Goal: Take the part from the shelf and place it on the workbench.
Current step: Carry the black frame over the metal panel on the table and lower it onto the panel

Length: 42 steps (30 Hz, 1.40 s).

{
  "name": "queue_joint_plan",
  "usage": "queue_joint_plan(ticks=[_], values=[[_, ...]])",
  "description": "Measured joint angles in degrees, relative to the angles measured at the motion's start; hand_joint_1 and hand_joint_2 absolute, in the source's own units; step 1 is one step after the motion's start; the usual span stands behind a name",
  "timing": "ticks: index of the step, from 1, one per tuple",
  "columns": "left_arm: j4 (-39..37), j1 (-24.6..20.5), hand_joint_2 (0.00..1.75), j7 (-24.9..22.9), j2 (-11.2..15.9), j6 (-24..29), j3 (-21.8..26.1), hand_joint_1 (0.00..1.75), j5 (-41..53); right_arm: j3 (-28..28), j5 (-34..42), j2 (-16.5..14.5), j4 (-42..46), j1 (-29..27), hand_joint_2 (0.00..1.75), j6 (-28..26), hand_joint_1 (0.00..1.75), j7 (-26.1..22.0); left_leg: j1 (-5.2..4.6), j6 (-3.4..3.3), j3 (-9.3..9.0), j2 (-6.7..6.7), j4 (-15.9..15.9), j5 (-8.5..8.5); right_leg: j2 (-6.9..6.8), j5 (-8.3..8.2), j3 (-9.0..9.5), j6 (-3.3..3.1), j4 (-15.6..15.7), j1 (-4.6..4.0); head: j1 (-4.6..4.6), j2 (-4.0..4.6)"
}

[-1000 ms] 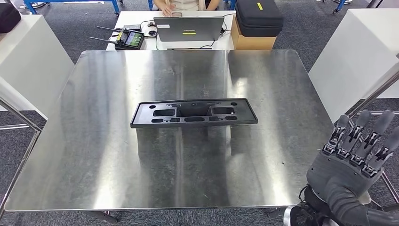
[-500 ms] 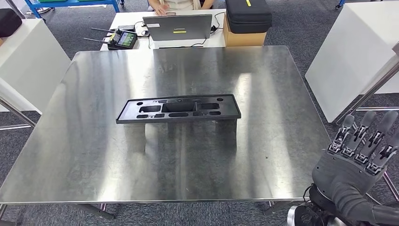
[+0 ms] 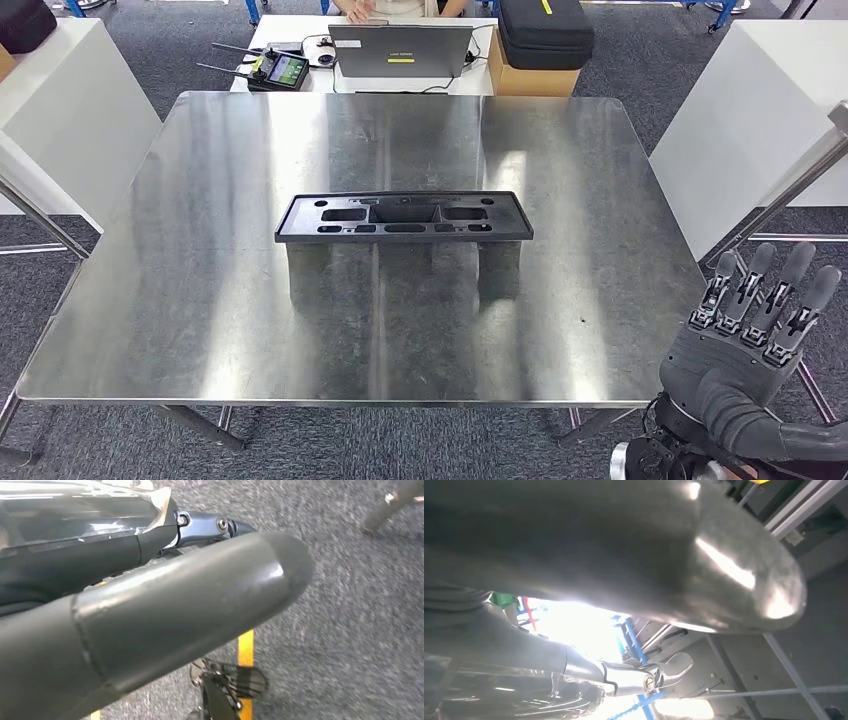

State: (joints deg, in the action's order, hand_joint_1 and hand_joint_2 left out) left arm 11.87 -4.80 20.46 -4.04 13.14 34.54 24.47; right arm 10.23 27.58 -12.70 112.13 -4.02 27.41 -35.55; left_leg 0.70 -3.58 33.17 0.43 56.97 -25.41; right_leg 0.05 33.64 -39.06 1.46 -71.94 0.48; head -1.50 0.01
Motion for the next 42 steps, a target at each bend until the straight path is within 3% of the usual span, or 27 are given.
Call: queue_joint_plan(ticks=[1, 2, 4, 6, 7, 10, 12, 15, 16, 17, 18, 20, 22, 23, 25, 26, 28, 30, 31, 32, 33, 35, 37, 38, 39, 40, 42], values=[[0.0, 0.09, 0.0, 0.04, 0.07, -0.03, 0.09, 0.0, -0.06, 0.04, -0.03, 0.01, -0.14, -0.09, 0.0, 0.0, 0.0, 0.01, -0.07, 0.01, 0.56, 0.05, 0.03, 0.4, 0.0, 0.61, 0.11, 0.32, -1.49, 0.07, 0.01, 0.01], [0.0, 0.15, 0.0, 0.05, 0.11, -0.04, 0.17, 0.0, -0.1, 0.08, -0.04, 0.01, -0.26, -0.15, 0.0, 0.0, 0.0, 0.02, -0.11, 0.07, 1.06, 0.06, 0.06, 0.78, -0.01, 0.3, 1.41, 0.76, -0.6, 0.12, 0.0, 0.01], [0.0, 0.2, 0.0, 0.07, 0.14, -0.05, 0.26, 0.0, -0.21, 0.11, -0.07, 0.01, -0.44, -0.13, 0.0, 0.0, 0.0, 0.07, -0.13, 0.33, 1.81, 0.02, 0.11, 1.52, -0.02, -1.77, 7.02, 1.47, 7.16, 0.16, -0.02, 0.01], [0.0, 0.21, 0.0, 0.08, 0.14, -0.05, 0.31, 0.0, -0.28, 0.11, -0.14, 0.01, -0.51, -0.08, 0.0, 0.01, 0.0, 0.15, -0.21, 0.9, 2.28, -0.05, 0.12, 2.31, 0.02, -3.3, 11.88, 1.16, 14.66, -0.21, 0.02, 0.0], [0.0, 0.22, 0.0, 0.1, 0.14, -0.05, 0.35, 0.0, -0.3, 0.13, -0.17, 0.01, -0.53, -0.08, 0.0, 0.01, 0.0, 0.2, -0.23, 1.23, 2.4, -0.08, 0.13, 2.71, 0.05, -3.6, 12.71, 0.82, 16.43, -0.43, -0.05, 0.0], [0.0, 0.32, 0.0, 0.2, 0.21, -0.05, 0.54, 0.0, -0.35, 0.25, -0.25, 0.02, -0.67, -0.12, 0.0, 0.08, 0.0, 0.31, -0.13, 2.3, 2.79, -0.24, 0.24, 3.22, 0.01, -4.65, 11.74, -0.47, 16.87, -0.34, -0.28, 0.01], [0.0, 0.48, 0.0, 0.34, 0.28, -0.16, 0.65, 0.0, -0.39, 0.31, -0.34, -0.01, -0.82, -0.14, 0.0, 0.15, 0.0, 0.35, 0.06, 2.86, 3.89, -0.44, 2.94, -0.12, -0.17, -5.78, 10.94, -1.78, 17.15, 0.27, -0.15, 0.0], [0.0, 0.71, 0.0, 0.61, 0.35, -0.41, 0.84, 0.0, -0.41, 0.34, -0.63, -0.02, -1.17, -0.32, 0.0, 0.19, 0.0, 0.33, 0.44, 3.59, 6.49, -0.57, 13.36, -8.08, -0.32, -7.63, 9.1, -2.56, 17.08, 0.27, 0.08, 0.01], [0.0, 0.75, 0.0, 0.68, 0.37, -0.45, 0.98, 0.0, -0.41, 0.35, -0.75, -0.02, -1.31, -0.38, 0.0, 0.19, 0.0, 0.32, 0.57, 3.83, 6.65, -0.58, 15.89, -8.84, -0.33, -8.25, 8.38, -2.46, 17.0, 0.25, 0.09, 0.01], [0.0, 0.77, 0.0, 0.73, 0.37, -0.48, 1.11, 0.0, -0.41, 0.36, -0.86, -0.01, -1.43, -0.44, 0.0, 0.18, 0.0, 0.3, 0.75, 4.02, 5.94, -0.57, 16.66, -8.31, -0.33, -8.81, 7.52, -2.29, 16.86, 0.26, 0.15, 0.01], [0.0, 0.78, 0.0, 0.76, 0.38, -0.49, 1.22, 0.0, -0.41, 0.38, -0.94, -0.01, -1.52, -0.48, 0.0, 0.18, 0.0, 0.28, 0.95, 4.17, 4.21, -0.56, 15.35, -6.93, -0.32, -9.29, 6.68, -2.07, 16.62, 0.32, 0.17, 0.0], [0.0, 0.71, 0.0, 0.81, 0.4, -0.49, 1.31, 0.0, -0.4, 0.46, -1.1, 0.01, -1.63, -0.51, 0.0, 0.17, 0.0, 0.25, 1.28, 4.28, -1.56, -0.61, 8.18, -4.85, -0.29, -9.99, 5.15, -1.47, 15.81, 0.39, 0.23, -0.01], [0.01, 0.59, 0.0, 0.83, 0.4, -0.49, 1.34, 0.0, -0.38, 0.57, -1.29, 0.02, -1.65, -0.48, 0.0, 0.14, 0.0, 0.19, 1.18, 3.96, -5.98, -0.82, 1.56, -5.21, -0.31, -10.6, 4.22, -0.67, 15.09, 0.24, 0.19, 0.0], [0.02, 0.57, 0.0, 0.84, 0.4, -0.49, 1.36, 0.0, -0.37, 0.62, -1.38, 0.02, -1.66, -0.46, 0.0, 0.1, 0.0, 0.14, 0.94, 3.63, -6.65, -0.9, 0.2, -5.65, -0.33, -10.99, 4.02, -0.2, 14.99, 0.18, 0.19, 0.01], [0.01, 0.67, 0.0, 0.85, 0.38, -0.49, 1.44, 0.0, -0.33, 0.7, -1.62, 0.04, -1.7, -0.48, 0.0, -0.09, 0.0, 0.08, 0.59, 2.54, -5.94, -0.69, -0.2, -4.91, -0.32, -11.73, 3.76, 0.77, 14.97, 0.16, 0.14, 0.02], [0.0, 0.7, 0.0, 0.86, 0.35, -0.49, 1.48, 0.0, -0.31, 0.76, -1.72, 0.08, -1.75, -0.52, 0.0, -0.27, 0.0, 0.05, 0.48, 1.92, -5.37, -0.52, -0.31, -4.26, -0.27, -11.24, 3.35, 0.94, 14.5, 0.19, 0.18, 0.01], [-0.02, 0.7, 0.0, 0.89, 0.32, -0.49, 1.51, 0.0, -0.26, 0.87, -1.86, 0.24, -1.95, -0.58, 0.0, -0.62, 0.0, 0.03, 0.44, 0.7, -3.92, -0.08, -0.6, -2.78, -0.19, -7.23, 1.63, 0.37, 10.57, 0.25, 0.01, 0.01], [-0.02, 0.72, 0.0, 0.9, 0.33, -0.49, 1.52, 0.0, -0.14, 0.9, -1.98, 0.42, -2.23, -0.62, 0.0, -0.84, 0.0, 0.02, 0.22, 0.22, -2.11, 0.16, -0.57, -1.36, -0.17, -2.04, -0.25, -0.27, 3.3, 0.38, -0.16, 0.02], [-0.02, 0.74, 0.0, 0.88, 0.34, -0.48, 1.52, 0.0, -0.02, 0.91, -2.05, 0.49, -2.37, -0.68, 0.0, -0.96, 0.0, -0.02, 0.17, 0.26, -1.16, 0.25, -0.54, -0.64, -0.17, -0.81, -0.5, -0.09, 0.21, 0.44, -0.15, 0.01], [-0.02, 0.75, 0.0, 0.82, 0.34, -0.47, 1.52, 0.0, 0.12, 0.92, -2.14, 0.54, -2.46, -0.75, 0.0, -1.13, 0.0, -0.08, 0.16, 0.33, -0.29, 0.35, -0.48, 0.07, -0.17, -0.78, -0.04, 0.42, -1.51, 0.49, -0.16, 0.01], [-0.02, 0.75, 0.0, 0.74, 0.33, -0.47, 1.52, 0.0, 0.26, 0.92, -2.21, 0.57, -2.52, -0.83, 0.0, -1.33, 0.0, -0.18, 0.17, 0.46, 0.58, 0.41, -0.42, 0.78, -0.17, -1.79, 1.42, 1.12, -1.22, 0.54, -0.19, 0.01], [-0.02, 0.75, 0.0, 0.65, 0.31, -0.46, 1.52, 0.0, 0.48, 0.95, -2.29, 0.58, -2.52, -1.0, 0.0, -1.61, 0.0, -0.42, 0.2, 0.94, 2.12, 0.44, -0.16, 2.12, -0.17, -3.97, 7.05, 2.05, 4.99, 0.68, -0.26, 0.01], [-0.01, 0.75, 0.0, 0.75, 0.29, -0.43, 1.52, 0.0, 0.57, 0.96, -2.37, 0.57, -2.43, -1.15, 0.0, -1.66, 0.0, -0.54, 0.1, 1.63, 3.27, 0.42, 0.11, 3.33, -0.11, -3.42, 12.92, 1.65, 13.56, 0.26, -0.3, 0.01], [-0.01, 0.75, 0.0, 0.83, 0.28, -0.41, 1.54, 0.0, 0.58, 0.96, -2.48, 0.57, -2.37, -1.21, 0.0, -1.66, 0.0, -0.55, 0.04, 1.97, 3.53, 0.43, 0.14, 3.91, -0.08, -2.76, 14.29, 1.18, 16.14, -0.06, -0.34, 0.01], [-0.02, 0.76, 0.0, 0.9, 0.28, -0.39, 1.55, 0.0, 0.62, 0.97, -2.62, 0.57, -2.31, -1.29, 0.0, -1.71, 0.0, -0.55, 0.0, 2.28, 3.67, 0.41, 0.09, 4.46, -0.05, -2.47, 14.6, 0.75, 17.22, -0.4, -0.32, 0.01], [-0.02, 0.8, 0.0, 0.92, 0.33, -0.38, 1.57, 0.0, 0.66, 0.99, -2.8, 0.55, -2.3, -1.38, 0.0, -1.81, 0.0, -0.55, 0.09, 2.58, 3.78, 0.38, 0.11, 4.75, -0.09, -2.71, 14.11, 0.24, 17.25, -0.1, -0.3, 0.01], [-0.04, 0.88, 0.0, 0.9, 0.43, -0.38, 1.61, 0.0, 0.76, 1.01, -3.34, 0.45, -2.33, -1.48, 0.0, -2.24, 0.0, -0.52, 0.32, 3.12, 4.52, 0.17, 1.72, 2.56, -0.36, -3.69, 13.27, -0.96, 17.1, 0.48, -0.09, 0.01]])
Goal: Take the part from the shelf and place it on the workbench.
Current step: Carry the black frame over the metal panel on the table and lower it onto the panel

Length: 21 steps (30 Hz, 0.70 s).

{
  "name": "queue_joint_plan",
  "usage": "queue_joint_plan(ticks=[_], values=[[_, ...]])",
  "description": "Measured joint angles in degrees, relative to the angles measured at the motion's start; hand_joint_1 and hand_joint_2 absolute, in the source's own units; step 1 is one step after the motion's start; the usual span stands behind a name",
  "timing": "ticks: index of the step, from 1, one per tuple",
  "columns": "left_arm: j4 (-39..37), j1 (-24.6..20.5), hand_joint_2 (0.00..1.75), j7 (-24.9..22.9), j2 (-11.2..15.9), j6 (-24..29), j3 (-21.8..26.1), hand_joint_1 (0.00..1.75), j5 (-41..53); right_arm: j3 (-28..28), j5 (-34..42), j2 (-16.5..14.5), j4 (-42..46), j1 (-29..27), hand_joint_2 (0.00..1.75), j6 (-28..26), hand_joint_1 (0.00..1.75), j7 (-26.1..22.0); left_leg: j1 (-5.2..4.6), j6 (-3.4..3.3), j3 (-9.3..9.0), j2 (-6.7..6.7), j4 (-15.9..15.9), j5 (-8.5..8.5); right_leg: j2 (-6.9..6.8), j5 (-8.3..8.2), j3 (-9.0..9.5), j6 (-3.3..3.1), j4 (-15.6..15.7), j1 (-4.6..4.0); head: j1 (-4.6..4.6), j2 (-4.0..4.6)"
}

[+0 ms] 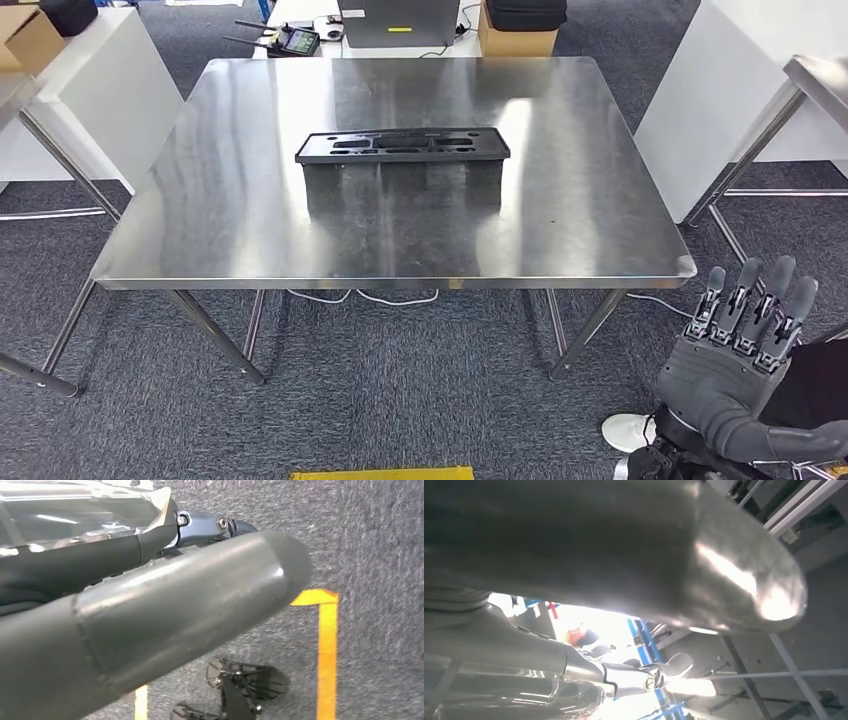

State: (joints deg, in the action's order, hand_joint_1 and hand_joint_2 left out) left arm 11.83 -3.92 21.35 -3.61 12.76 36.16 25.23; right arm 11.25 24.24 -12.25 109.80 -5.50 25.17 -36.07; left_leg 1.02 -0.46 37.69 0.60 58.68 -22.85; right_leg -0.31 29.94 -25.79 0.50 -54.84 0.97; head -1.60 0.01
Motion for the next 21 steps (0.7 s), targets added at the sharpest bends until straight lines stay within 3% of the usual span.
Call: queue_joint_plan(ticks=[1, 3, 4, 5, 6, 8, 10, 11, 14, 16, 18, 19, 20, 21], values=[[-0.01, 0.04, 0.0, -0.04, 0.05, 0.01, 0.02, 0.0, 0.03, 0.0, -0.26, -0.05, -0.02, -0.02, 0.0, -0.22, 0.0, 0.01, 0.13, 0.22, 0.7, -0.12, 2.29, -2.65, -0.16, -0.62, -0.56, -0.66, 0.03, 0.29, 0.16, 0.01], [-0.01, 0.07, 0.0, -0.13, 0.09, 0.05, 0.03, 0.0, 0.08, -0.01, -0.57, -0.1, -0.03, -0.03, 0.0, -0.49, 0.0, 0.03, 0.22, 0.6, 2.37, -0.35, 9.53, -8.58, -0.36, -1.91, -1.98, -1.43, -0.04, 0.0, 0.4, 0.01], [-0.01, 0.08, 0.0, -0.15, 0.11, 0.09, 0.05, 0.0, 0.07, -0.01, -0.61, -0.1, -0.06, -0.04, 0.0, -0.51, 0.0, 0.03, 0.27, 0.78, 2.83, -0.44, 12.94, -10.07, -0.42, -2.56, -2.7, -1.49, -0.1, -0.12, 0.45, 0.01], [-0.01, 0.07, 0.0, -0.15, 0.13, 0.13, 0.07, 0.0, 0.07, -0.01, -0.61, -0.1, -0.09, -0.05, 0.0, -0.53, 0.0, 0.03, 0.33, 0.94, 2.68, -0.49, 15.1, -10.16, -0.46, -3.21, -3.47, -1.42, -0.25, -0.19, 0.45, 0.01], [0.0, 0.06, 0.0, -0.14, 0.14, 0.17, 0.09, 0.0, 0.04, -0.02, -0.61, -0.09, -0.13, -0.05, 0.0, -0.53, 0.0, 0.03, 0.44, 1.02, 1.53, -0.49, 15.21, -8.91, -0.47, -3.8, -4.33, -1.23, -0.52, -0.2, 0.46, 0.01], [0.02, -0.03, 0.0, -0.07, 0.15, 0.25, 0.12, 0.0, -0.01, -0.07, -0.61, -0.06, -0.22, -0.01, 0.0, -0.54, 0.0, 0.03, 0.71, 1.01, -3.54, -0.53, 9.62, -6.17, -0.45, -4.7, -6.11, -0.75, -1.48, -0.13, 0.5, 0.01], [0.05, -0.17, 0.0, 0.06, 0.15, 0.33, 0.17, 0.0, -0.08, -0.2, -0.65, -0.03, -0.27, 0.08, 0.0, -0.54, 0.0, 0.03, 0.65, 0.79, -8.71, -0.77, 2.1, -6.57, -0.47, -5.3, -7.5, -0.07, -2.48, -0.28, 0.48, 0.0], [0.05, -0.2, 0.0, 0.1, 0.15, 0.35, 0.24, 0.0, -0.1, -0.31, -0.69, -0.02, -0.31, 0.15, 0.0, -0.54, 0.0, 0.04, 0.47, 0.56, -9.82, -0.9, 0.01, -7.3, -0.52, -5.62, -7.87, 0.38, -2.75, -0.36, 0.48, 0.01], [0.04, -0.14, 0.0, 0.15, 0.15, 0.36, 0.5, 0.0, -0.12, -0.6, -0.8, 0.03, -0.53, 0.3, 0.0, -0.59, 0.0, 0.09, 0.0, -0.99, -8.95, -0.77, -1.09, -6.43, -0.54, -6.4, -8.87, 1.61, -2.96, -0.44, 0.42, 0.0], [0.03, -0.2, 0.0, 0.15, 0.14, 0.37, 0.56, 0.0, -0.12, -0.66, -0.8, 0.12, -0.68, 0.3, 0.0, -0.65, 0.0, 0.1, -0.01, -2.28, -7.26, -0.39, -1.46, -4.84, -0.37, -3.53, -10.58, 1.32, -5.71, -0.41, 0.22, -0.01], [0.04, -0.25, 0.0, 0.16, 0.16, 0.39, 0.63, 0.0, -0.15, -0.69, -0.8, 0.23, -0.81, 0.31, 0.0, -0.69, 0.0, 0.12, -0.11, -2.86, -5.32, -0.13, -1.48, -3.32, -0.19, 1.73, -12.75, 0.63, -12.36, -0.21, 0.02, -0.01], [0.04, -0.24, 0.0, 0.17, 0.17, 0.4, 0.73, 0.0, -0.18, -0.7, -0.82, 0.29, -0.91, 0.3, 0.0, -0.72, 0.0, 0.13, -0.15, -2.87, -4.41, -0.02, -1.45, -2.54, -0.13, 3.51, -13.45, 0.72, -15.97, -0.12, -0.03, -0.01], [0.04, -0.22, 0.0, 0.18, 0.18, 0.42, 0.85, 0.0, -0.22, -0.72, -0.86, 0.37, -1.05, 0.31, 0.0, -0.78, 0.0, 0.13, -0.16, -2.82, -3.46, 0.08, -1.4, -1.75, -0.09, 4.07, -13.44, 1.17, -18.55, -0.05, -0.03, -0.01], [0.04, -0.21, 0.0, 0.18, 0.17, 0.42, 0.98, 0.0, -0.27, -0.74, -0.96, 0.45, -1.2, 0.33, 0.0, -0.89, 0.0, 0.17, -0.15, -2.68, -2.54, 0.14, -1.34, -0.96, -0.08, 3.44, -12.54, 1.86, -19.36, 0.03, -0.04, -0.01]])
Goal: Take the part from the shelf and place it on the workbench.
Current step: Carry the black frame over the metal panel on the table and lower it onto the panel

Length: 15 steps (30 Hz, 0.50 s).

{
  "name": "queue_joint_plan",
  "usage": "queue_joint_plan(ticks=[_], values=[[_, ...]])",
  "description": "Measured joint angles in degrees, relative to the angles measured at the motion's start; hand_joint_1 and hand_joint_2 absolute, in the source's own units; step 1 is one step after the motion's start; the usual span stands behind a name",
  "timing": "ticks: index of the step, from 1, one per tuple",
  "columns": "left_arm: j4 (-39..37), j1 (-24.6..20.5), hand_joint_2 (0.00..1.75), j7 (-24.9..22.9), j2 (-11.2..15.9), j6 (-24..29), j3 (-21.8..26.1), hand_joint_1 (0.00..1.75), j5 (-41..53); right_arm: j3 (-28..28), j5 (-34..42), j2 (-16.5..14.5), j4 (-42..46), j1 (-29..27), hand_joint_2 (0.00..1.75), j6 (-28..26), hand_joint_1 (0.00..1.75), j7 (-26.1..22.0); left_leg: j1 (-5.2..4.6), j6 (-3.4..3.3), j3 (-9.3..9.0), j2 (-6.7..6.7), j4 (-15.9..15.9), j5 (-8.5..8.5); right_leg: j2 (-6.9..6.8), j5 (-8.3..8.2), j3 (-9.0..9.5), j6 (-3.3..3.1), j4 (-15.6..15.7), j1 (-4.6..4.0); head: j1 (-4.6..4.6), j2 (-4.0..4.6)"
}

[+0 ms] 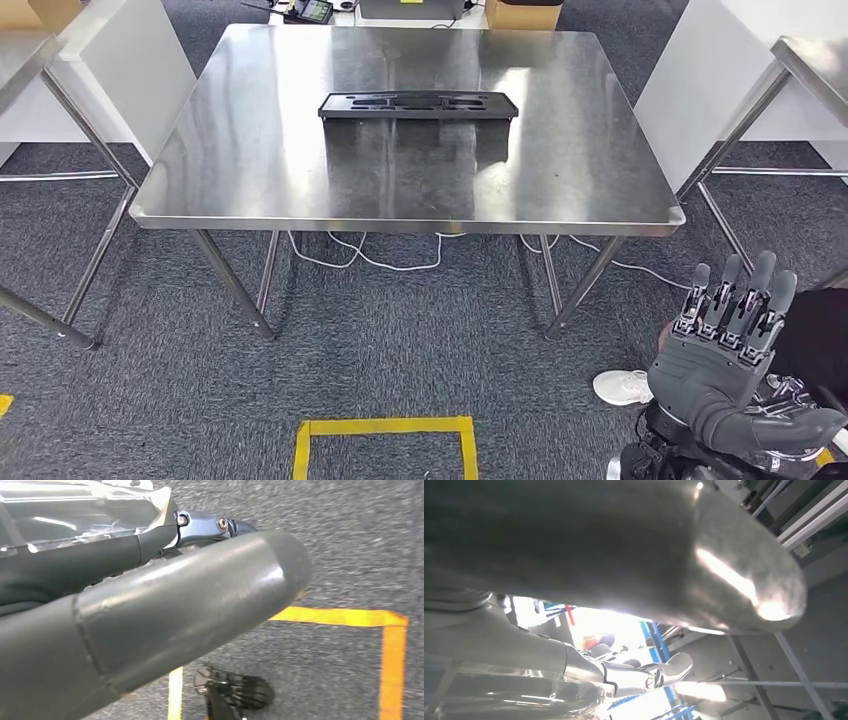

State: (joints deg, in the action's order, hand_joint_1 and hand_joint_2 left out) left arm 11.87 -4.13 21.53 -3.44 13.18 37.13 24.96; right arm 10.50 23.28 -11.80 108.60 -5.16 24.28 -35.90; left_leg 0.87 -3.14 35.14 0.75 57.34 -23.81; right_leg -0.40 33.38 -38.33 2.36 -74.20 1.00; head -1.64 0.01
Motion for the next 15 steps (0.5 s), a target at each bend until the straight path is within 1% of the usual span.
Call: queue_joint_plan(ticks=[1, 2, 3, 4, 5, 6, 7, 8, 9, 10, 11, 12, 13, 14, 15], values=[[0.0, 0.01, 0.0, 0.01, -0.02, 0.0, 0.12, 0.0, -0.06, -0.05, -0.16, 0.07, -0.16, 0.05, 0.0, -0.24, 0.0, 0.06, 0.03, 0.19, 0.86, 0.04, 0.06, 0.77, 0.01, -1.38, 1.94, 0.73, 1.22, 0.07, -0.01, 0.01], [0.0, 0.0, 0.0, 0.02, -0.05, 0.01, 0.22, 0.0, -0.12, -0.17, -0.36, 0.14, -0.33, 0.17, 0.0, -0.52, 0.0, 0.13, 0.04, 0.44, 1.69, 0.05, 0.14, 1.51, 0.01, -2.65, 4.92, 1.2, 4.54, 0.16, -0.03, 0.0], [0.01, -0.01, 0.0, 0.04, -0.08, 0.03, 0.29, 0.0, -0.15, -0.33, -0.54, 0.2, -0.47, 0.35, 0.0, -0.84, 0.0, 0.22, -0.03, 0.78, 2.39, 0.02, 0.25, 2.19, 0.05, -2.96, 8.53, 1.26, 9.24, 0.13, -0.05, 0.0], [0.01, -0.02, 0.0, 0.06, -0.12, 0.06, 0.35, 0.0, -0.19, -0.55, -0.69, 0.24, -0.6, 0.56, 0.0, -1.19, 0.0, 0.29, -0.11, 1.13, 2.84, 0.03, 0.3, 2.85, 0.13, -2.58, 11.51, 0.98, 13.7, -0.09, 0.0, 0.0], [0.02, -0.03, 0.0, 0.08, -0.15, 0.1, 0.39, 0.0, -0.19, -0.74, -0.78, 0.29, -0.72, 0.78, 0.0, -1.47, 0.0, 0.36, -0.2, 1.5, 3.08, 0.03, 0.26, 3.49, 0.19, -1.91, 13.51, 0.51, 17.09, -0.32, 0.05, 0.0], [0.02, -0.02, 0.0, 0.09, -0.17, 0.15, 0.42, 0.0, -0.17, -0.89, -0.81, 0.35, -0.82, 0.96, 0.0, -1.75, 0.0, 0.45, -0.24, 1.87, 3.16, 0.05, 0.08, 4.09, 0.26, -1.32, 14.31, -0.02, 18.85, -0.67, 0.16, 0.01], [0.02, 0.02, 0.0, 0.07, -0.19, 0.2, 0.46, 0.0, -0.16, -0.99, -0.8, 0.41, -0.94, 1.07, 0.0, -2.07, 0.0, 0.57, -0.18, 2.24, 3.18, 0.07, -0.17, 4.76, 0.27, -1.5, 13.96, -0.56, 19.16, -0.85, 0.25, 0.01], [0.01, 0.06, 0.0, 0.05, -0.17, 0.29, 0.5, 0.0, -0.11, -1.1, -0.75, 0.48, -1.08, 1.17, 0.0, -2.36, 0.0, 0.71, -0.03, 2.57, 3.38, -0.02, -0.2, 4.82, 0.16, -2.03, 13.5, -1.12, 19.09, -0.51, 0.3, 0.02], [0.0, 0.12, 0.0, -0.02, -0.16, 0.38, 0.52, 0.0, 0.0, -1.28, -0.67, 0.52, -1.22, 1.26, 0.0, -2.66, 0.0, 0.85, 0.13, 2.85, 3.78, -0.12, 0.41, 3.72, 0.05, -2.69, 12.96, -1.86, 19.04, -0.25, 0.37, 0.02], [-0.01, 0.17, 0.0, -0.09, -0.18, 0.45, 0.54, 0.0, 0.1, -1.52, -0.59, 0.56, -1.33, 1.34, 0.0, -2.9, 0.0, 0.95, 0.27, 3.09, 4.41, -0.24, 2.04, 1.47, -0.08, -3.45, 12.29, -2.59, 19.08, 0.08, 0.47, 0.01], [-0.02, 0.16, 0.0, -0.14, -0.2, 0.52, 0.55, 0.0, 0.2, -1.77, -0.53, 0.58, -1.42, 1.42, 0.0, -3.05, 0.0, 1.0, 0.4, 3.3, 5.2, -0.41, 4.84, -1.78, -0.22, -4.18, 11.55, -3.16, 19.07, 0.31, 0.57, 0.01], [-0.02, 0.16, 0.0, -0.2, -0.23, 0.54, 0.55, 0.0, 0.27, -1.97, -0.49, 0.61, -1.5, 1.45, 0.0, -3.15, 0.0, 1.03, 0.43, 3.55, 6.0, -0.52, 8.55, -5.09, -0.3, -4.88, 10.73, -3.55, 19.05, 0.17, 0.65, 0.0], [-0.02, 0.15, 0.0, -0.21, -0.26, 0.56, 0.55, 0.0, 0.28, -2.1, -0.49, 0.66, -1.59, 1.45, 0.0, -3.19, 0.0, 1.04, 0.49, 3.85, 6.6, -0.62, 12.43, -7.37, -0.38, -5.57, 10.02, -3.65, 19.0, 0.08, 0.71, 0.0], [-0.02, 0.14, 0.0, -0.22, -0.26, 0.57, 0.55, 0.0, 0.29, -2.17, -0.49, 0.72, -1.7, 1.45, 0.0, -3.23, 0.0, 1.04, 0.58, 4.12, 6.72, -0.69, 15.51, -8.23, -0.44, -6.25, 9.24, -3.56, 18.9, 0.02, 0.71, 0.01], [-0.02, 0.13, 0.0, -0.24, -0.27, 0.58, 0.55, 0.0, 0.31, -2.22, -0.48, 0.79, -1.83, 1.44, 0.0, -3.33, 0.0, 1.04, 0.73, 4.35, 6.09, -0.69, 17.03, -7.71, -0.47, -6.89, 8.41, -3.39, 18.72, 0.01, 0.73, 0.01]])
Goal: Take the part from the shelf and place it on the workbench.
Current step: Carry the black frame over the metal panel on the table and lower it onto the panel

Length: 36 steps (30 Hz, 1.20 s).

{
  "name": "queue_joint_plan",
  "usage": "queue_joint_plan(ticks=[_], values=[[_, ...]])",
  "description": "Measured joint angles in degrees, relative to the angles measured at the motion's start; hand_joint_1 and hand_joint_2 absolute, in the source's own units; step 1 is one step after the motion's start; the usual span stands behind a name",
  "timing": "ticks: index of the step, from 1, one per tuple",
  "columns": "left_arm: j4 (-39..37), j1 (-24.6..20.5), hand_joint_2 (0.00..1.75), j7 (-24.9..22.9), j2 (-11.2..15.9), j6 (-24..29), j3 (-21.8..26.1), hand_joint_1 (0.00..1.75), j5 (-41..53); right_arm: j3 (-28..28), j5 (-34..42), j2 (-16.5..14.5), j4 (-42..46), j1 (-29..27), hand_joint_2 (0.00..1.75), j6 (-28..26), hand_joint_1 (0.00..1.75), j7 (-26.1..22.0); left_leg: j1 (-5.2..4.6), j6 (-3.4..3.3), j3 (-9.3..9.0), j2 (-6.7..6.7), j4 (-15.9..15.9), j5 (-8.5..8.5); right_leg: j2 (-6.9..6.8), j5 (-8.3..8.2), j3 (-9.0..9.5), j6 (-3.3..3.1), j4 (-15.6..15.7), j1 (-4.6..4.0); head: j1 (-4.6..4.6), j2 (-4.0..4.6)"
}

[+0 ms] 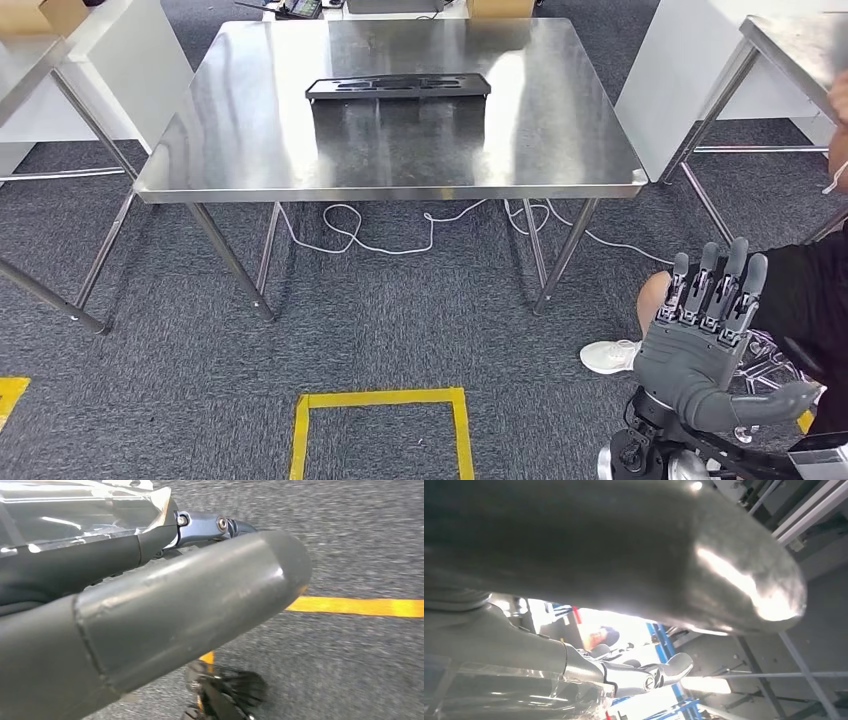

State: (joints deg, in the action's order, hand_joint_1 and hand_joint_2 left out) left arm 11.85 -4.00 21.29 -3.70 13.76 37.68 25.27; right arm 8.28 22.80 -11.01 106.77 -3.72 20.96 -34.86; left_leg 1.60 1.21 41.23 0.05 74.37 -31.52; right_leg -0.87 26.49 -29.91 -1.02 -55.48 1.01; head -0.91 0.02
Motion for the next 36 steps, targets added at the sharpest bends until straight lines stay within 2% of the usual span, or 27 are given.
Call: queue_joint_plan(ticks=[1, 3, 5, 6, 8, 9, 10, 11, 13, 14, 15, 16, 18, 20, 21, 23, 24, 25, 26, 28, 29, 30, 31, 32, 34, 35, 36], values=[[0.01, -0.01, 0.0, -0.01, -0.01, 0.01, 0.0, 0.0, 0.01, -0.04, 0.0, 0.07, -0.13, 0.0, 0.0, -0.1, 0.0, 0.01, 0.2, 0.15, -1.55, 0.02, -0.46, 1.42, -0.01, -0.55, -0.83, 0.28, -0.29, 0.04, 0.0, 0.01], [0.02, -0.1, 0.0, -0.01, -0.01, 0.01, 0.0, 0.0, 0.03, -0.11, 0.01, 0.15, -0.3, -0.01, 0.0, -0.25, 0.0, 0.09, 0.59, 0.26, -7.15, 0.0, -6.73, 3.33, -0.02, -1.27, -2.56, 0.94, -1.23, 0.11, 0.05, -0.01], [0.02, -0.22, 0.0, 0.02, -0.03, 0.02, 0.0, 0.0, 0.05, -0.23, 0.01, 0.18, -0.37, 0.02, 0.0, -0.27, 0.0, 0.21, 0.48, -0.12, -11.88, -0.2, -13.76, 2.21, -0.09, -1.81, -3.78, 1.77, -2.21, -0.06, 0.03, -0.02], [0.02, -0.26, 0.0, 0.05, -0.04, 0.02, 0.0, 0.0, 0.08, -0.33, 0.01, 0.18, -0.39, 0.02, 0.0, -0.27, 0.0, 0.25, 0.25, -0.5, -12.75, -0.29, -15.54, 1.46, -0.14, -2.21, -4.17, 2.24, -2.42, -0.16, 0.01, -0.02], [0.01, -0.21, 0.0, 0.1, -0.1, 0.03, 0.0, 0.0, 0.11, -0.47, 0.03, 0.21, -0.44, 0.01, 0.0, -0.27, 0.0, 0.27, -0.07, -1.7, -12.23, -0.22, -16.39, 1.85, -0.2, -3.09, -4.68, 3.23, -2.41, -0.34, -0.03, -0.01], [0.01, -0.19, 0.0, 0.11, -0.18, 0.02, 0.0, 0.0, 0.11, -0.51, 0.03, 0.25, -0.48, 0.0, 0.0, -0.28, 0.0, 0.28, -0.15, -2.4, -11.64, -0.08, -16.63, 2.51, -0.09, -2.65, -5.18, 3.37, -2.83, -0.35, -0.04, -0.01], [0.02, -0.2, 0.0, 0.11, -0.24, 0.02, 0.0, 0.0, 0.11, -0.52, 0.04, 0.31, -0.52, -0.01, 0.0, -0.3, 0.0, 0.29, -0.15, -3.12, -10.95, 0.1, -16.9, 3.28, 0.04, -1.23, -5.91, 3.26, -4.08, -0.34, -0.16, -0.01], [0.02, -0.23, 0.0, 0.13, -0.3, 0.01, 0.0, 0.0, 0.11, -0.52, 0.04, 0.37, -0.57, 0.0, 0.0, -0.32, 0.0, 0.31, -0.12, -3.63, -10.05, 0.28, -17.11, 4.11, 0.18, 1.16, -6.8, 2.93, -6.44, -0.28, -0.3, -0.01], [0.03, -0.29, 0.0, 0.14, -0.32, 0.01, 0.01, 0.0, 0.11, -0.52, 0.04, 0.5, -0.72, 0.0, 0.0, -0.35, 0.0, 0.37, -0.33, -4.01, -8.16, 0.5, -17.09, 5.63, 0.37, 6.36, -8.51, 2.44, -13.23, -0.09, -0.55, -0.01], [0.02, -0.28, 0.0, 0.14, -0.33, 0.01, 0.01, 0.0, 0.11, -0.52, 0.04, 0.56, -0.81, 0.0, 0.0, -0.35, 0.0, 0.39, -0.41, -3.96, -7.22, 0.58, -17.06, 6.4, 0.41, 7.58, -8.79, 2.66, -16.31, -0.07, -0.55, -0.01], [0.02, -0.28, 0.0, 0.13, -0.35, 0.01, 0.01, 0.0, 0.11, -0.52, 0.04, 0.6, -0.91, 0.0, 0.0, -0.36, 0.0, 0.41, -0.47, -3.87, -6.26, 0.65, -17.0, 7.21, 0.43, 7.41, -8.42, 3.2, -18.15, -0.06, -0.55, -0.01], [0.02, -0.27, 0.0, 0.13, -0.39, -0.01, 0.01, 0.0, 0.11, -0.52, 0.04, 0.63, -0.99, 0.0, 0.0, -0.37, 0.0, 0.44, -0.49, -3.73, -5.33, 0.71, -16.94, 8.01, 0.44, 6.18, -7.22, 3.89, -18.24, -0.05, -0.57, -0.01], [0.02, -0.28, 0.0, 0.13, -0.48, -0.07, 0.0, 0.0, 0.16, -0.52, 0.04, 0.66, -1.05, 0.06, 0.0, -0.38, 0.0, 0.62, -0.51, -3.27, -3.62, 0.76, -16.8, 9.57, 0.46, 3.76, -1.96, 4.78, -12.56, 0.07, -0.57, -0.01], [0.03, -0.3, 0.0, 0.15, -0.52, -0.13, 0.0, 0.0, 0.27, -0.54, 0.02, 0.65, -1.05, 0.23, 0.0, -0.39, 0.0, 0.86, -0.7, -2.61, -2.61, 0.73, -16.73, 10.96, 0.61, 4.76, 4.03, 4.16, -3.69, -0.27, -0.47, -0.02], [0.04, -0.31, 0.0, 0.16, -0.53, -0.14, 0.0, 0.0, 0.36, -0.53, -0.02, 0.63, -1.05, 0.31, 0.0, -0.4, 0.0, 0.96, -0.8, -2.31, -2.44, 0.72, -16.8, 11.59, 0.7, 5.7, 5.51, 3.55, -0.89, -0.53, -0.39, -0.02], [0.04, -0.24, 0.0, 0.17, -0.53, -0.15, 0.0, 0.0, 0.58, -0.51, -0.13, 0.61, -1.07, 0.41, 0.0, -0.43, 0.0, 1.11, -0.71, -1.76, -2.28, 0.73, -17.13, 12.7, 0.73, 5.83, 5.48, 2.27, 0.41, -0.74, -0.22, -0.02], [0.04, -0.18, 0.0, 0.16, -0.53, -0.15, 0.0, 0.0, 0.66, -0.5, -0.19, 0.59, -1.08, 0.43, 0.0, -0.44, 0.0, 1.21, -0.55, -1.53, -2.03, 0.67, -16.89, 12.3, 0.64, 5.3, 5.07, 1.62, 0.35, -0.56, -0.19, -0.02], [0.03, -0.1, 0.0, 0.15, -0.55, -0.17, 0.0, 0.0, 0.73, -0.51, -0.26, 0.55, -1.08, 0.46, 0.0, -0.45, 0.0, 1.28, -0.39, -1.31, -1.58, 0.6, -15.85, 10.71, 0.53, 4.69, 4.54, 0.89, 0.29, -0.39, -0.15, -0.01], [0.02, -0.04, 0.0, 0.15, -0.56, -0.19, 0.0, 0.0, 0.8, -0.51, -0.33, 0.52, -1.08, 0.49, 0.0, -0.45, 0.0, 1.35, -0.28, -1.11, -0.87, 0.5, -13.57, 7.98, 0.42, 4.0, 3.89, 0.25, 0.3, -0.25, -0.07, -0.01], [0.03, -0.02, 0.0, 0.17, -0.57, -0.23, 0.0, 0.0, 0.92, -0.51, -0.59, 0.48, -1.08, 0.45, 0.0, -0.48, 0.0, 1.5, -0.24, -0.82, 0.75, 0.33, -6.18, 1.64, 0.29, 2.73, 2.52, -0.43, 0.22, -0.52, 0.03, 0.0], [0.03, -0.02, 0.0, 0.2, -0.56, -0.23, 0.0, 0.0, 0.98, -0.5, -0.73, 0.46, -1.09, 0.41, 0.0, -0.52, 0.0, 1.57, -0.24, -0.72, 1.29, 0.26, -2.45, -0.16, 0.27, 2.11, 1.88, -0.49, 0.15, -0.68, 0.09, -0.01], [0.04, -0.02, 0.0, 0.22, -0.54, -0.23, 0.0, 0.0, 1.02, -0.47, -0.87, 0.42, -1.09, 0.33, 0.0, -0.56, 0.0, 1.63, -0.24, -0.71, 1.16, 0.21, -0.02, -0.45, 0.25, 1.51, 1.17, -0.47, 0.02, -0.82, 0.09, -0.01], [0.04, -0.03, 0.0, 0.24, -0.54, -0.23, 0.0, 0.0, 1.07, -0.44, -0.98, 0.36, -1.09, 0.26, 0.0, -0.6, 0.0, 1.66, -0.25, -0.81, 0.17, 0.17, 0.63, 0.34, 0.26, 0.97, 0.45, -0.39, -0.18, -0.93, 0.11, -0.01], [0.04, -0.03, 0.0, 0.25, -0.55, -0.24, 0.0, 0.0, 1.1, -0.39, -1.03, 0.3, -1.09, 0.2, 0.0, -0.61, 0.0, 1.68, -0.27, -1.06, -2.06, 0.13, -1.24, 1.72, 0.28, 0.5, -0.29, -0.26, -0.44, -1.0, 0.13, -0.01], [0.06, -0.1, 0.0, 0.27, -0.51, -0.24, 0.0, 0.0, 1.13, -0.32, -1.08, 0.18, -1.08, 0.15, 0.0, -0.61, 0.0, 1.68, -0.47, -1.84, -8.42, -0.06, -9.08, 3.13, 0.31, -0.12, -1.47, 0.11, -1.08, -1.19, 0.14, 0.0], [0.08, -0.17, 0.0, 0.3, -0.47, -0.26, 0.0, 0.0, 1.17, -0.29, -1.08, 0.15, -1.08, 0.15, 0.0, -0.61, 0.0, 1.69, -0.63, -2.19, -11.08, -0.14, -12.89, 2.9, 0.29, -0.37, -1.83, 0.4, -1.32, -1.27, 0.1, -0.01], [0.09, -0.23, 0.0, 0.33, -0.43, -0.28, 0.0, 0.0, 1.2, -0.27, -1.09, 0.13, -1.07, 0.14, 0.0, -0.61, 0.0, 1.7, -0.84, -2.45, -12.59, -0.21, -15.34, 2.37, 0.22, -0.65, -2.07, 0.77, -1.47, -1.3, 0.09, -0.01]])
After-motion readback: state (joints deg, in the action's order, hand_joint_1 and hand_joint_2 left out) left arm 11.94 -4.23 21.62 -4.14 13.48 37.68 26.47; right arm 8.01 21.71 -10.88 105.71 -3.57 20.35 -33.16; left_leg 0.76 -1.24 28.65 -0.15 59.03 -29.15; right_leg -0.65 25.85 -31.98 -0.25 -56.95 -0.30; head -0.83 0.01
